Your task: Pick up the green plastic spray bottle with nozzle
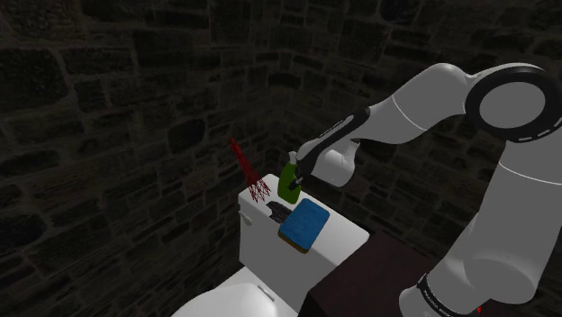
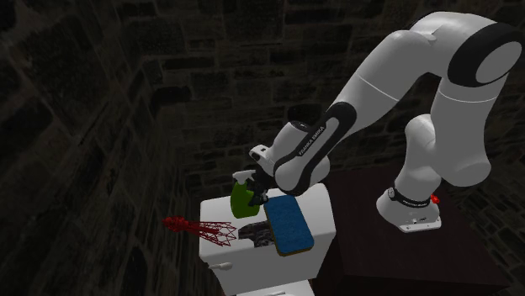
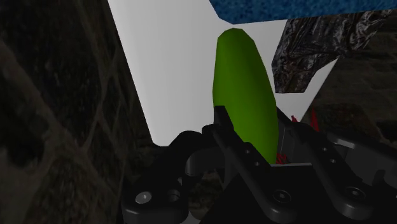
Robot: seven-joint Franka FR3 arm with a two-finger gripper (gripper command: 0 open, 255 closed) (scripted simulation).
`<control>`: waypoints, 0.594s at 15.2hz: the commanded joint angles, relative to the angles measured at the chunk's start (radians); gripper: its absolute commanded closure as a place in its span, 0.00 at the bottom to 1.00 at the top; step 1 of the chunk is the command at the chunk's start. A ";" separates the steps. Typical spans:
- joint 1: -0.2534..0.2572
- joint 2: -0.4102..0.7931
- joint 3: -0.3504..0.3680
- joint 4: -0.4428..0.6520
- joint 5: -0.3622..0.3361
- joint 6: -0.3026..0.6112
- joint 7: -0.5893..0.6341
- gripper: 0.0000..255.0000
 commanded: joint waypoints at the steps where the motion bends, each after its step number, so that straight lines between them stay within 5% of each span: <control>1: -0.004 0.001 0.005 0.000 0.007 0.002 -0.006 1.00; 9: 0.026 -0.015 -0.030 -0.008 -0.036 -0.010 0.036 1.00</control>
